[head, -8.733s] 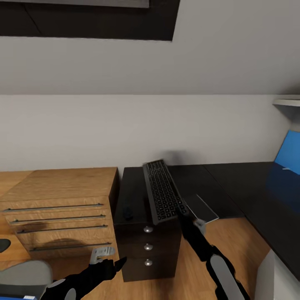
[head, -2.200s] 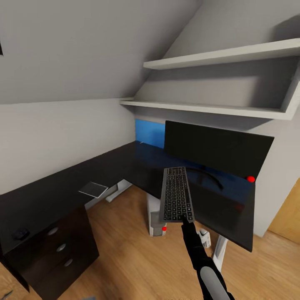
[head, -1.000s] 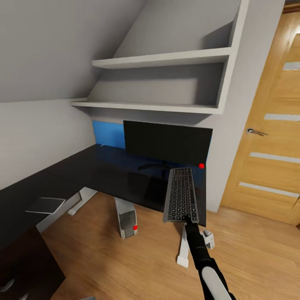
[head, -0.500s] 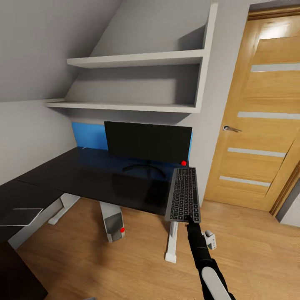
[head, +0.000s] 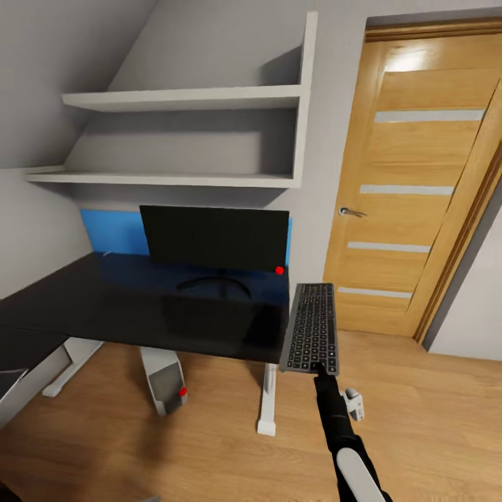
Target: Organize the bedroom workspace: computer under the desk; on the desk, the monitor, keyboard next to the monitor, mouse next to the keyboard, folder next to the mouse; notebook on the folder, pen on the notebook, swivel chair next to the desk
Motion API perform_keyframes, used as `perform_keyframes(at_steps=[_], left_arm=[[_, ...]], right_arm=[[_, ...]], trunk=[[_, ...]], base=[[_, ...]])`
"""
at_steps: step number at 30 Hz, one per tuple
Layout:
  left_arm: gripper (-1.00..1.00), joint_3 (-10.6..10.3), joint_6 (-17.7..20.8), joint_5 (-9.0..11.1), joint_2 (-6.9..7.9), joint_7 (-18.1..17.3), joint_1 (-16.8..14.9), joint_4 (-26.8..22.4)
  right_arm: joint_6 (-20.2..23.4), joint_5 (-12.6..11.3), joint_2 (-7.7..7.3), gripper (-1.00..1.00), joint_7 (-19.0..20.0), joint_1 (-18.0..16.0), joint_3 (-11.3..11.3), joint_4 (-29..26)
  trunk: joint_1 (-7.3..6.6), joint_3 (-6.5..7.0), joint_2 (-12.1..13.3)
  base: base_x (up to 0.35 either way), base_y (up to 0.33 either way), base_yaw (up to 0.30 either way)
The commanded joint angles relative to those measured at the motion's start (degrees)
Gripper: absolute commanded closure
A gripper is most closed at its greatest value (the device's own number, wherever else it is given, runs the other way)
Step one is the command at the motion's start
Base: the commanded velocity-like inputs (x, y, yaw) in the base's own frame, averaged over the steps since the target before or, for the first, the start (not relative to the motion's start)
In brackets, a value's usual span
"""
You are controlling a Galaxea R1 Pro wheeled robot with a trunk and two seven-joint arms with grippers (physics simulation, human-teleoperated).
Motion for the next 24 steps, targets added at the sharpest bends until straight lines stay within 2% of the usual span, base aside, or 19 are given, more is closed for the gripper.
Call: perform_keyframes(at_steps=[1, 13, 19, 24], left_arm=[[-1.00, 0.1, -0.1, 0.0, -0.04, 0.1, 0.0, -0.1], [-1.00, 0.2, -0.1, 0.0, -0.02, 0.0, 0.0, -0.1], [-1.00, 0.4, -0.1, 0.0, 0.04, 0.0, 0.0, -0.1], [-1.00, 0.5, -0.1, 0.0, 0.10, 0.0, 0.0, -0.1]], right_arm=[[-0.9, -0.6, -0.02, 1.00, 0.3, -0.1, 0.2, 0.0], [-1.9, -0.7, 0.07, 1.00, 0.5, -0.1, 0.5, 1.1], [-1.8, -0.8, 0.07, 1.00, 0.7, -0.1, 0.6, 1.2], [-1.8, -0.8, 0.07, 1.00, 0.7, -0.1, 0.5, 1.2]], trunk=[[0.01, -0.05, 0.0], [0.01, -0.05, 0.0], [0.01, -0.05, 0.0], [0.01, -0.05, 0.0]], base=[[0.000, 0.000, -0.262], [0.000, 0.015, -0.248], [0.018, 0.245, -0.034], [0.209, 0.125, -0.002]])
